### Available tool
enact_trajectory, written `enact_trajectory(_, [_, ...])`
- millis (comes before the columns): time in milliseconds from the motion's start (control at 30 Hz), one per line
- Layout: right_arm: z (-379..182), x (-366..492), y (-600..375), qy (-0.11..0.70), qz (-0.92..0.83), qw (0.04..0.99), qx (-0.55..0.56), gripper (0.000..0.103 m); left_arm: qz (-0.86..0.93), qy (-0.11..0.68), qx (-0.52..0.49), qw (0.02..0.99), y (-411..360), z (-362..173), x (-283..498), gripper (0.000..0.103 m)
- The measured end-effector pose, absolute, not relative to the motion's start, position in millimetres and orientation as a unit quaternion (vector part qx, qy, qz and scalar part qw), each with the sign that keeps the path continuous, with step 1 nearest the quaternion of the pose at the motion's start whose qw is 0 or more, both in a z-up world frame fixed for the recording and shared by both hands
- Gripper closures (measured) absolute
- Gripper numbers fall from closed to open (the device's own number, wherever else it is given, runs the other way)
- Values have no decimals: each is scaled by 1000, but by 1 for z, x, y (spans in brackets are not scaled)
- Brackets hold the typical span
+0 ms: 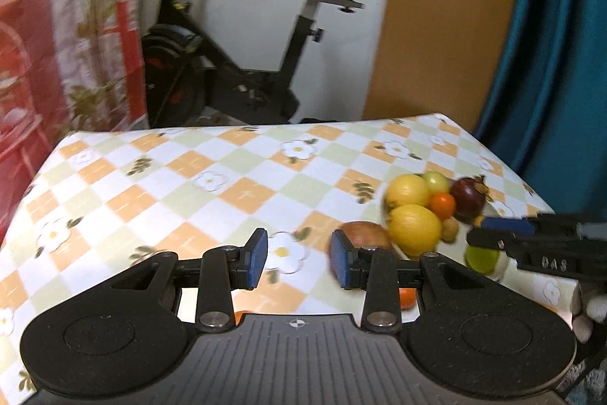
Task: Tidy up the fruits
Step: 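Withdraw the left tool from the plate toward the remaining fruit, then grasp a tangerine with the left tool while the right tool grasps another tangerine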
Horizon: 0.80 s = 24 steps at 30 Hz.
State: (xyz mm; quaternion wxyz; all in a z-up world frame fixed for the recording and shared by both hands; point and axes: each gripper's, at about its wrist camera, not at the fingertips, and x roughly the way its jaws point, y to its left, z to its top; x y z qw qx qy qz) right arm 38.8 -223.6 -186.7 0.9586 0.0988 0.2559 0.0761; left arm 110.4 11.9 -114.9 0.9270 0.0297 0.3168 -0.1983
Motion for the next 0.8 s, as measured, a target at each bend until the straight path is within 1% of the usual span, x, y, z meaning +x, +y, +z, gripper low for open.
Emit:
enact_trajectory(300, [-192,43,-191,270,109,954,71,67,-154,319,-6,935,53,-113,112,64])
enact_trajectory(800, [-202,61,-146,297,156,942,35,67,-144,369,-32,918,70,-136,116,64])
